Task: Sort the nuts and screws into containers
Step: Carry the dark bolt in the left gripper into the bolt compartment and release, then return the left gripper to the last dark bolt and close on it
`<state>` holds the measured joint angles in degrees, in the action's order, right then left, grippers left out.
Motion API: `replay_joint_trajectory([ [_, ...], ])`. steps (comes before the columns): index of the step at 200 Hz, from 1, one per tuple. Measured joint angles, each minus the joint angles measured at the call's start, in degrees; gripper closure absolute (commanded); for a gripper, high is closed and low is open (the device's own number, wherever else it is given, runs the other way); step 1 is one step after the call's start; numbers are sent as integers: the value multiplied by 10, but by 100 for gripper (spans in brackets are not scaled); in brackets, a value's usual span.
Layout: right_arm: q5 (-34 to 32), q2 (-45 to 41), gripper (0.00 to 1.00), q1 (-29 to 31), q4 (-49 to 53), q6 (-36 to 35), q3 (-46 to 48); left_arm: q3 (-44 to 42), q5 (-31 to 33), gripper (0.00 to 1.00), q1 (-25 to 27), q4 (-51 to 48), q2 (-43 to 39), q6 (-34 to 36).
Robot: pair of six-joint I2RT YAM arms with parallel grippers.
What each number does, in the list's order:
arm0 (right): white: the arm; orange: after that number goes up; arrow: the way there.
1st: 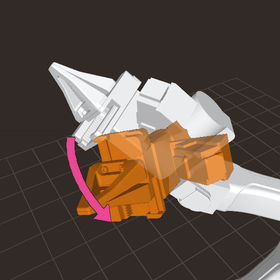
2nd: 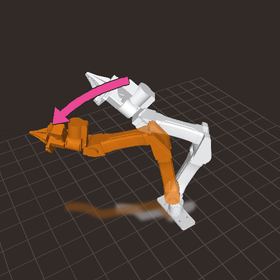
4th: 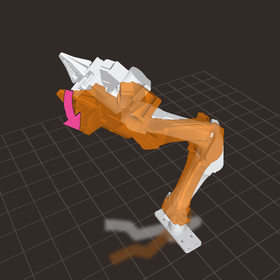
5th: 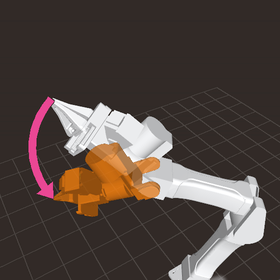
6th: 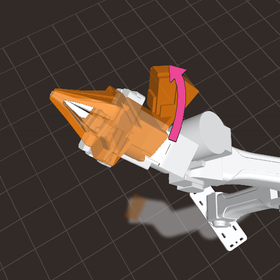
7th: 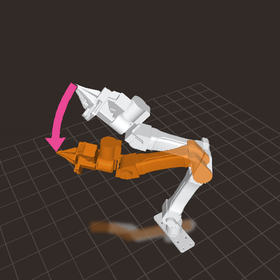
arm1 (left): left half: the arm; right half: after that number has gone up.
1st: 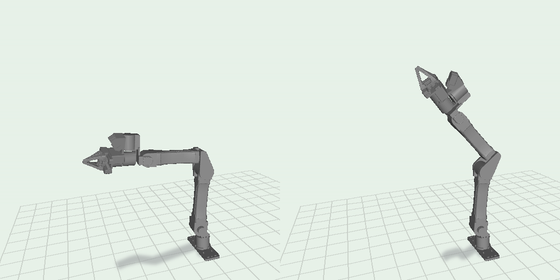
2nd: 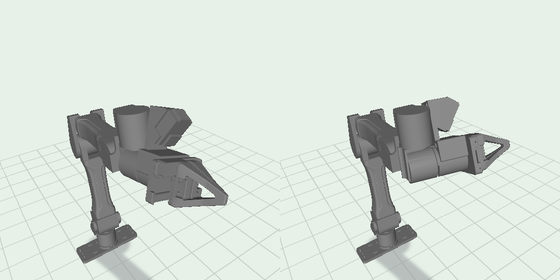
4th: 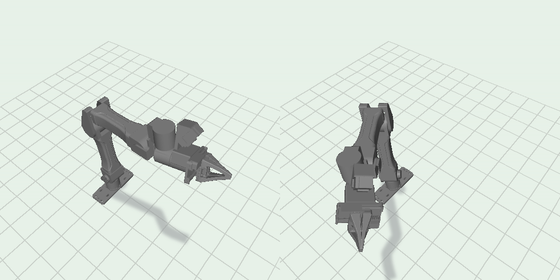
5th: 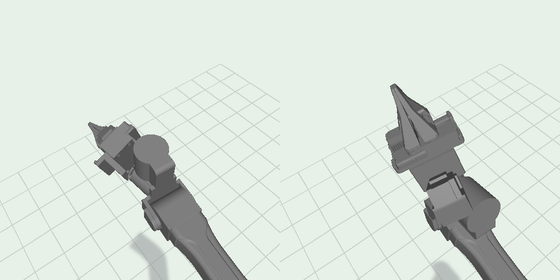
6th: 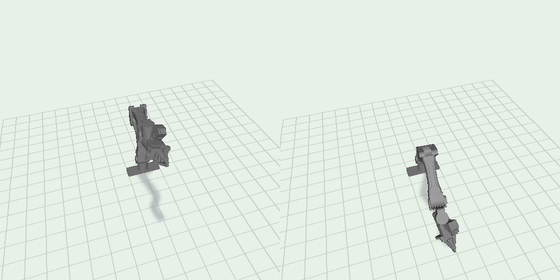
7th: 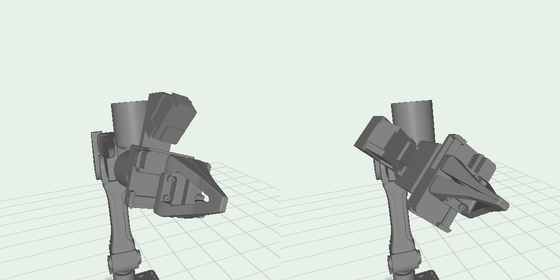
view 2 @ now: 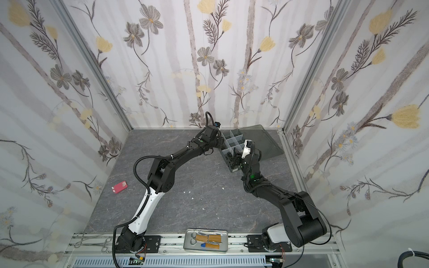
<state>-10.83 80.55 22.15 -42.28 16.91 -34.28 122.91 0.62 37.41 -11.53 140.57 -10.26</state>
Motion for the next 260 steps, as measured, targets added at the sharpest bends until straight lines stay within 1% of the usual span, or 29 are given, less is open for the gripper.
replay_joint_trajectory([
  [23, 3, 2, 39, 0, -1, 0, -3, -82, 7, 52, 0, 30, -74, 9],
  [37, 7, 5, 39, 0, -4, -1, -6, -143, 12, 52, 0, 65, -126, 11],
  [49, 18, 9, 37, 0, -5, -1, -9, -196, 17, 51, -1, 90, -169, 12],
  [55, 23, 10, 35, 0, -6, -1, -11, -228, 21, 49, -2, 107, -192, 12],
  [61, 34, 12, 35, 0, -7, -5, -12, -259, 23, 44, -5, 125, -214, 12],
  [67, 47, 13, 34, 0, -10, -7, -13, -297, 24, 41, -9, 146, -240, 12],
  [79, 79, 19, 33, 3, -18, -14, -18, -387, 24, 39, -22, 200, -296, 12],
  [99, 132, 33, 28, 17, -28, -31, -24, -527, 27, 38, -57, 282, -376, 2],
  [106, 146, 38, 25, 24, -30, -40, -25, -562, 29, 29, -72, 298, -395, -3],
  [111, 154, 42, 23, 29, -30, -44, -25, -586, 32, 25, -82, 310, -410, -5],
  [129, 174, 53, 19, 48, -33, -65, -25, -648, 54, 23, -116, 336, -455, -18],
  [131, 177, 55, 18, 50, -34, -67, -25, -654, 57, 23, -119, 338, -459, -18],
  [135, 182, 58, 17, 54, -36, -70, -26, -662, 60, 18, -125, 343, -466, -17],
  [153, 194, 73, 14, 64, -38, -86, -36, -688, 64, 4, -146, 352, -485, -17],
  [168, 194, 84, 14, 68, -40, -94, -49, -702, 71, 0, -160, 352, -491, -18],
  [202, 195, 99, 13, 74, -42, -105, -71, -709, 71, 0, -173, 353, -469, -17],
  [242, 195, 103, 13, 80, -33, -105, -80, -685, 55, 0, -174, 353, -400, -17],
  [260, 195, 103, 13, 82, -22, -105, -80, -657, 42, 0, -174, 351, -360, -17],
])
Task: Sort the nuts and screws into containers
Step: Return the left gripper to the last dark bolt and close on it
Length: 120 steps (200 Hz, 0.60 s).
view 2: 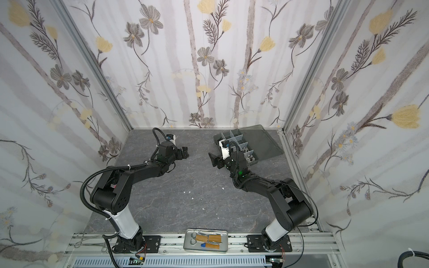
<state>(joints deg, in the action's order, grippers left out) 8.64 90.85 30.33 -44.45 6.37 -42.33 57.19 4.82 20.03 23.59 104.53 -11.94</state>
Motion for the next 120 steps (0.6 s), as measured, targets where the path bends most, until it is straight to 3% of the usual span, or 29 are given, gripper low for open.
replay_joint_trajectory([
  [35, -2, 2, 14, 1, 14, 0, -16, 76, -19, 2, 11, -25, 75, 2],
  [72, -2, 2, 14, 2, 23, 0, -20, 173, -11, 16, 27, -93, 147, 11],
  [120, -2, 16, 14, 3, 24, 0, -28, 200, 20, 34, 26, -148, 173, 8],
])
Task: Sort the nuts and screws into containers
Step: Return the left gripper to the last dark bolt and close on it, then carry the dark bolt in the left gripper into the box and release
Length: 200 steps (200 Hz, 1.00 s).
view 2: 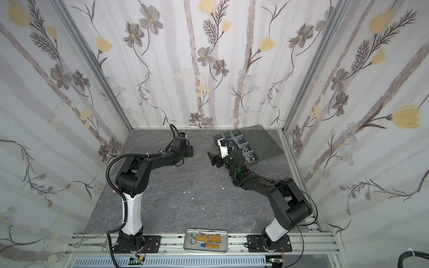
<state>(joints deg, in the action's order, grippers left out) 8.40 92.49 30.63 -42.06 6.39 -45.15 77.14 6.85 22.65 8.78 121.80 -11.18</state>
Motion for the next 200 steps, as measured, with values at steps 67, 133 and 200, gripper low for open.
replay_joint_trajectory([
  [67, 18, 7, 14, 0, 7, 0, -4, 12, 0, 67, 2, -26, 17, -6],
  [133, 22, 2, 13, 0, 6, 0, 1, 6, 7, 84, 4, -21, 17, -6],
  [200, 12, -11, 14, 0, -3, 0, 21, -13, 14, 87, 8, -19, -1, -8],
])
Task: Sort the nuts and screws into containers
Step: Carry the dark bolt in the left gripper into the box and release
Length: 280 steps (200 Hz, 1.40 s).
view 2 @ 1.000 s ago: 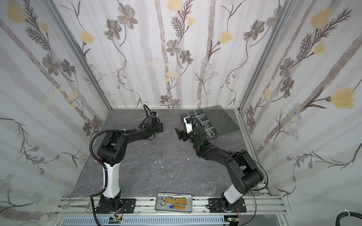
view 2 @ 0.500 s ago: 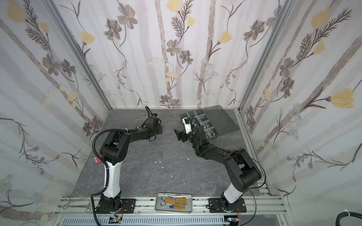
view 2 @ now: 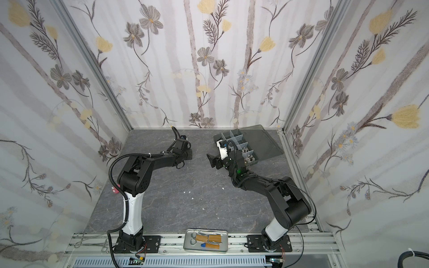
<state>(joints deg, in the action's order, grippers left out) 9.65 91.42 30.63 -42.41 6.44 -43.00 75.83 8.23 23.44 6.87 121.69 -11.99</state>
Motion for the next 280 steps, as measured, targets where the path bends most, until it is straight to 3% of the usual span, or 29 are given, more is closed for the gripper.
replay_joint_trajectory([
  [66, -109, -83, 13, 0, -120, 2, 116, 11, 2, 90, 14, 0, -57, -3],
  [105, -193, -122, 14, -9, -188, 0, 172, 102, -30, 90, 33, -18, -51, -14],
  [139, -227, -152, 14, -51, -229, 22, 214, 267, -80, 89, 79, -33, 30, -15],
  [190, -234, -174, 14, -116, -201, 92, 212, 500, -135, 89, 127, -79, 199, -13],
  [238, -233, -188, 14, -137, -172, 115, 214, 542, -137, 89, 131, -133, 261, -17],
  [255, -231, -188, 14, -140, -165, 120, 215, 534, -129, 81, 132, -140, 261, -17],
  [270, -228, -186, 14, -141, -164, 124, 215, 528, -127, 60, 132, -144, 261, -16],
  [280, -225, -183, 14, -142, -164, 126, 215, 526, -127, 53, 132, -147, 261, -15],
])
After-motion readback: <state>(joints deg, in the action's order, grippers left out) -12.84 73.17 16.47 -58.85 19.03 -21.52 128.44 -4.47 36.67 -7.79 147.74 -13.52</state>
